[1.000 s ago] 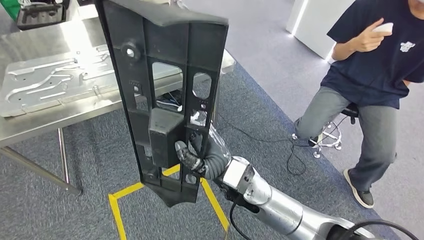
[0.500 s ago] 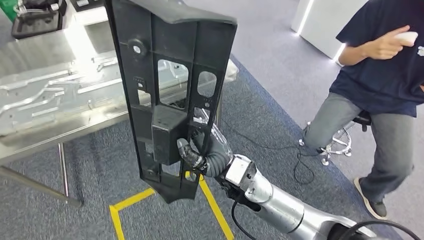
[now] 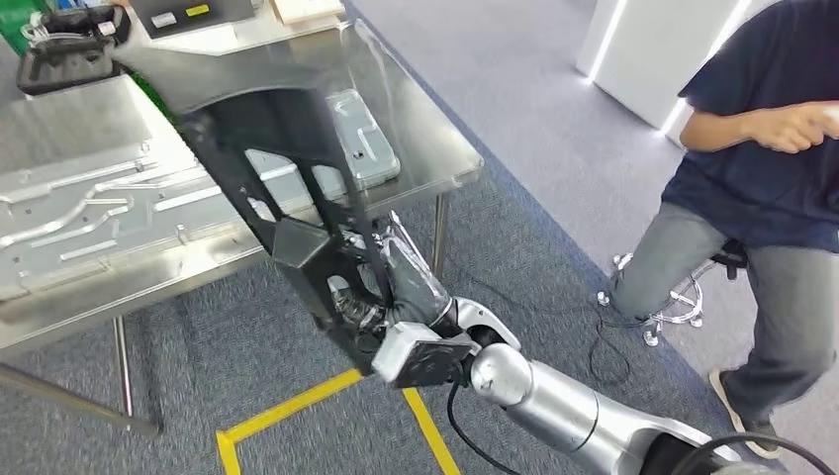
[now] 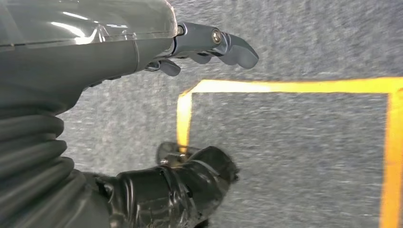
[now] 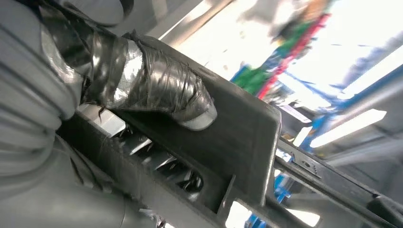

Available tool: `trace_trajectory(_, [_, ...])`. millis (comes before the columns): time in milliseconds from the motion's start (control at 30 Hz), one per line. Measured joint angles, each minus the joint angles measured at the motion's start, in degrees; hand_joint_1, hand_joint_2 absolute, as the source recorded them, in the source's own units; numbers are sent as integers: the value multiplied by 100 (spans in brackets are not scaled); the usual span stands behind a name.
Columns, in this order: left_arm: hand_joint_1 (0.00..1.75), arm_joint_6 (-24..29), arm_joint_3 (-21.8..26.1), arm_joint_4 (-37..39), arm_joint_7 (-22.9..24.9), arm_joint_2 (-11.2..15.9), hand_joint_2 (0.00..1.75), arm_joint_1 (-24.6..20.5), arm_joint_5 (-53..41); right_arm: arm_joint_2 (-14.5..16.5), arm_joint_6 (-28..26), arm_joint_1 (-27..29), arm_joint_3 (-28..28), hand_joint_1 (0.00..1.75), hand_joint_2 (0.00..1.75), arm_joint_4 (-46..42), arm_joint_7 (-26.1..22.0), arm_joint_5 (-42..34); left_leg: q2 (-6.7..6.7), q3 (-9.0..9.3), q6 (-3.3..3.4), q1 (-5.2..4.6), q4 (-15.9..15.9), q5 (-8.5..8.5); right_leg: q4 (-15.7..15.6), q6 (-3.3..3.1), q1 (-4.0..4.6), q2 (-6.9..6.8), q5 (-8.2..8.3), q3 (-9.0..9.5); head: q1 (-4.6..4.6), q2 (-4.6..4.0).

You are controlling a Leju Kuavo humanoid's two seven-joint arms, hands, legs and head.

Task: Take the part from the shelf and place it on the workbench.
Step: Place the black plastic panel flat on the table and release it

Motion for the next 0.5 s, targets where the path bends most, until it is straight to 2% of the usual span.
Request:
trace_trajectory(33, [0, 1, -1, 0, 1, 3, 175, -15, 0, -13, -44, -61, 19, 175, 175, 15, 181, 299, 7, 37, 4, 8, -9, -15, 289, 22, -11, -6, -126, -164, 2, 0])
trace_trajectory(100, [0, 2, -2, 0, 0, 7, 175, -30, 3, -32, -110, -144, 70, 175, 175, 47, 476, 777, 4, 88, 8, 15, -2, -77, 949, 61, -35, -8, -403, -608, 2, 1])
trace_trajectory(133, [0, 1, -2, 0, 0, 8, 175, -28, 5, -40, -137, -167, 107, 175, 175, 70, 598, 963, -1, 124, -3, 23, 4, -119, 1134, 84, -53, -10, -460, -784, 1, 1])
trace_trajectory(167, [0, 1, -2, 0, 0, 7, 175, -20, 8, -48, -153, -186, 144, 175, 175, 94, 689, 1096, -8, 172, -19, 36, 13, -168, 1126, 103, -69, -12, -411, -869, 1, 1])
trace_trajectory(200, [0, 0, -2, 0, 1, 4, 175, -10, 10, -56, -165, -211, 183, 175, 175, 119, 756, 1189, -17, 232, -42, 56, 27, -224, 917, 122, -86, -17, -247, -854, 1, 1])
trace_trajectory(267, [0, 0, -2, 1, 0, 0, 175, 1, 13, -77, -180, -268, 253, 175, 175, 173, 833, 1285, -36, 355, -118, 91, 71, -363, 219, 156, -115, -31, 254, -684, 2, 0])
trace_trajectory(333, [0, 3, -3, 2, -1, 0, 175, -17, 20, -95, -205, -315, 319, 175, 175, 229, 871, 1326, -49, 394, -208, 99, 114, -493, -183, 109, -112, -49, 466, -596, 10, 1])
trace_trajectory(433, [0, 6, -4, 2, 0, 5, 175, -29, 33, -112, -233, -340, 407, 175, 175, 278, 890, 1361, -41, 453, -311, 95, 136, -582, -218, -61, -93, -52, 433, -527, 14, 2])
trace_trajectory(467, [0, 6, -4, 2, -1, 7, 175, -29, 33, -118, -239, -353, 426, 175, 175, 289, 892, 1373, -32, 452, -333, 101, 220, -595, -229, -109, -95, -52, 409, -473, 10, 1])
trace_trajectory(500, [0, 5, -4, 2, 0, 9, 175, -35, 34, -123, -244, -370, 438, 175, 175, 298, 893, 1384, -20, 364, -353, 110, 394, -632, -247, -147, -98, -54, 390, -413, 7, 1])
